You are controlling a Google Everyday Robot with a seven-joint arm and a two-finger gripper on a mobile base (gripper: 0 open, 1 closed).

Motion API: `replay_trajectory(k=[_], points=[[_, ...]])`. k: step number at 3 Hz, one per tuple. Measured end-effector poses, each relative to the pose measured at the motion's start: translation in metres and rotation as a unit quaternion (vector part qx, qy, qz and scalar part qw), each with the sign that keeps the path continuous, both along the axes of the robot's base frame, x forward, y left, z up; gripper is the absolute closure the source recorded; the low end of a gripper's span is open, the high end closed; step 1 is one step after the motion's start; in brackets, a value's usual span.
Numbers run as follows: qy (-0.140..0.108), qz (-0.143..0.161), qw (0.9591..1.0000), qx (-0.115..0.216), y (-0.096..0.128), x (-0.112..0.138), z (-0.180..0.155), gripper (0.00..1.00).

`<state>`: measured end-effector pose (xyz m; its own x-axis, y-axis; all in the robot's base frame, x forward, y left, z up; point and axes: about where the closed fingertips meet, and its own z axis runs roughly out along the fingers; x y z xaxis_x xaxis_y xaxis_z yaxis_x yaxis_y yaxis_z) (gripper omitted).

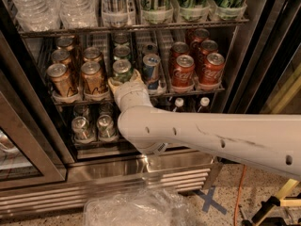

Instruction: Pick green can from middle shelf of fridge

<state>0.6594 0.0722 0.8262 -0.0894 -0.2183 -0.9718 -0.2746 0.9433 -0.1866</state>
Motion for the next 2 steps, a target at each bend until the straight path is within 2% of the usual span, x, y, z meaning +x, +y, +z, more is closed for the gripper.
replay_trajectory(k=[2], points=[[-0.017, 0.004, 0.9998, -0.003, -0.0011, -0.0048, 0.014, 1.0]])
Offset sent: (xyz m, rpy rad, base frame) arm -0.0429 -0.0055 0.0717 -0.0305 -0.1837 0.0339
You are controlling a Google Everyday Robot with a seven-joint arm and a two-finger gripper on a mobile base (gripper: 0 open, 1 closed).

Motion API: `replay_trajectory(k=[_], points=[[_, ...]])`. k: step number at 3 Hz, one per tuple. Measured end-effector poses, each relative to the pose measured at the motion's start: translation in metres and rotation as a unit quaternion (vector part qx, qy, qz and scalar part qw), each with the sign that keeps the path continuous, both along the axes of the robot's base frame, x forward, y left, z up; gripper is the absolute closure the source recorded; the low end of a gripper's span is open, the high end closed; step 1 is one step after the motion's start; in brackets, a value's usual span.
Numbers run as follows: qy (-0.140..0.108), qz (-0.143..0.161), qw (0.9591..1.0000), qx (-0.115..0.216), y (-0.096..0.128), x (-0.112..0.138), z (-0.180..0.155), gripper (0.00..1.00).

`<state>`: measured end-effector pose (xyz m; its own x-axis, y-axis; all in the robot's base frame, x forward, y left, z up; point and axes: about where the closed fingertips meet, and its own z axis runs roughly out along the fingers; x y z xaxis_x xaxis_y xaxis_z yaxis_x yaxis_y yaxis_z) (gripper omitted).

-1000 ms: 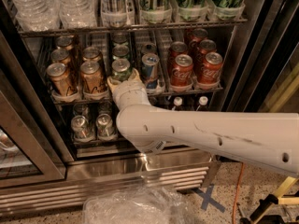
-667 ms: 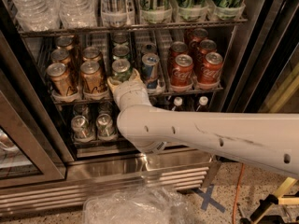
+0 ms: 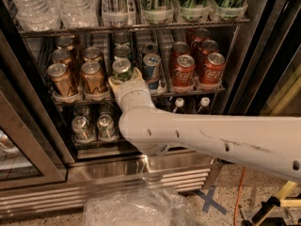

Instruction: Pick green can from middle shelf of fridge

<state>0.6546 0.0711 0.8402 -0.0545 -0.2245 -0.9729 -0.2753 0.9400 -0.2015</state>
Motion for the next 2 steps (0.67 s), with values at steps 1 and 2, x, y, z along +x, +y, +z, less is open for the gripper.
replay_trajectory(k=[1, 2], points=[[-0.009, 0.001, 1.0, -0.001, -0.001, -0.003, 0.006, 1.0], [-0.042, 0.005, 0.9991, -0.007, -0.004, -0.016, 0.03, 1.0]])
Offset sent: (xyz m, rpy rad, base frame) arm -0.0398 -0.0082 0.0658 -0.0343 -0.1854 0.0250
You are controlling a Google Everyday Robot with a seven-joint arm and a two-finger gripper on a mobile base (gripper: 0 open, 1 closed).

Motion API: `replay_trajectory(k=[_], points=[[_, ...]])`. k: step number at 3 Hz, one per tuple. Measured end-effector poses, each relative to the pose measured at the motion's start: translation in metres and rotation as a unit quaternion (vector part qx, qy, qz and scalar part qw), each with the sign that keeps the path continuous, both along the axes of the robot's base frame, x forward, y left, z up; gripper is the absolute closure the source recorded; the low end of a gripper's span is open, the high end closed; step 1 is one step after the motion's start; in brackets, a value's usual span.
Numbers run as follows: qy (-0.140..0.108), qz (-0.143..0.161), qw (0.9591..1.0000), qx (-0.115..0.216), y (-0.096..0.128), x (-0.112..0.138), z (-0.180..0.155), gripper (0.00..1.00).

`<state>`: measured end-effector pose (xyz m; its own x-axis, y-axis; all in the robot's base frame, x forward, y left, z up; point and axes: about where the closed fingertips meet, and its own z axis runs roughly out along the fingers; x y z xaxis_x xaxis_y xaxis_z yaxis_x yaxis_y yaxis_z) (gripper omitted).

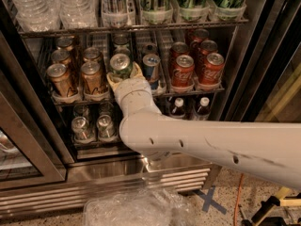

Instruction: Pick green can from middle shelf of fridge

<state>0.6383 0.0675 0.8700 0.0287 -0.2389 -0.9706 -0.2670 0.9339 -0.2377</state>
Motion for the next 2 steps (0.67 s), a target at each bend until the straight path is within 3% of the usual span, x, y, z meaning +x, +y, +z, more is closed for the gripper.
replay_trajectory(k=[1, 2], points=[[-0.024, 0.004, 0.9997, -0.006, -0.002, -0.015, 0.017, 1.0], [-0.031, 0.004, 0.9995, -0.01, -0.008, -0.031, 0.024, 1.0]])
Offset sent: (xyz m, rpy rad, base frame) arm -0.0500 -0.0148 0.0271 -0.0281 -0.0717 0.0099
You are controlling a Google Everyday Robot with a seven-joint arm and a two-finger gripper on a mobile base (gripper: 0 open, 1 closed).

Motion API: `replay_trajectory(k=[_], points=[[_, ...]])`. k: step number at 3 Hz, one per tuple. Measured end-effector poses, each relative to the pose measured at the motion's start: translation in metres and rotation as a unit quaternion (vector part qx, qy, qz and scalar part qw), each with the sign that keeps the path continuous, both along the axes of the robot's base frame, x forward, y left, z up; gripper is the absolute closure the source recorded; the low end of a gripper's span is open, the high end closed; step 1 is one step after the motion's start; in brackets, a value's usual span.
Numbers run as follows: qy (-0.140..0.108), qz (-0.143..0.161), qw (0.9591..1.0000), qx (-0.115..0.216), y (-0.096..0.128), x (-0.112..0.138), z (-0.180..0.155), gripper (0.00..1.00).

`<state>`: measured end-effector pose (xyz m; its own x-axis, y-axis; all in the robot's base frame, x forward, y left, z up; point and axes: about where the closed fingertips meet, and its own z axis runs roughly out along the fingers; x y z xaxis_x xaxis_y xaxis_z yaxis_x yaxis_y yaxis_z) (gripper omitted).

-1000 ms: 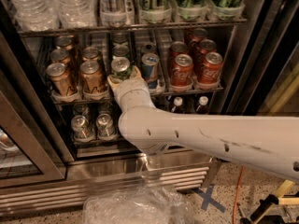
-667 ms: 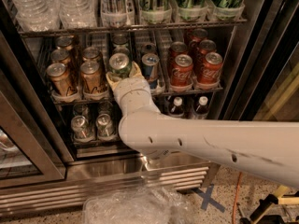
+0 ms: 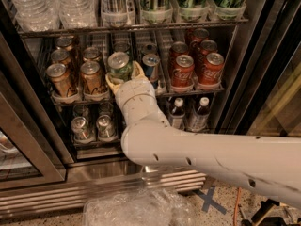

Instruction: Pick green can from middle shelf of fridge

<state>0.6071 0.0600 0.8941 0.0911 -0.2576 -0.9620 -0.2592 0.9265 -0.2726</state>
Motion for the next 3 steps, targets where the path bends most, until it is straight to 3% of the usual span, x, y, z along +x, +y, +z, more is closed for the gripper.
replay_trajectory(k=[3], points=[[0.044, -0.022, 0.9988, -0.003, -0.026, -0.052, -0.028, 1.0]])
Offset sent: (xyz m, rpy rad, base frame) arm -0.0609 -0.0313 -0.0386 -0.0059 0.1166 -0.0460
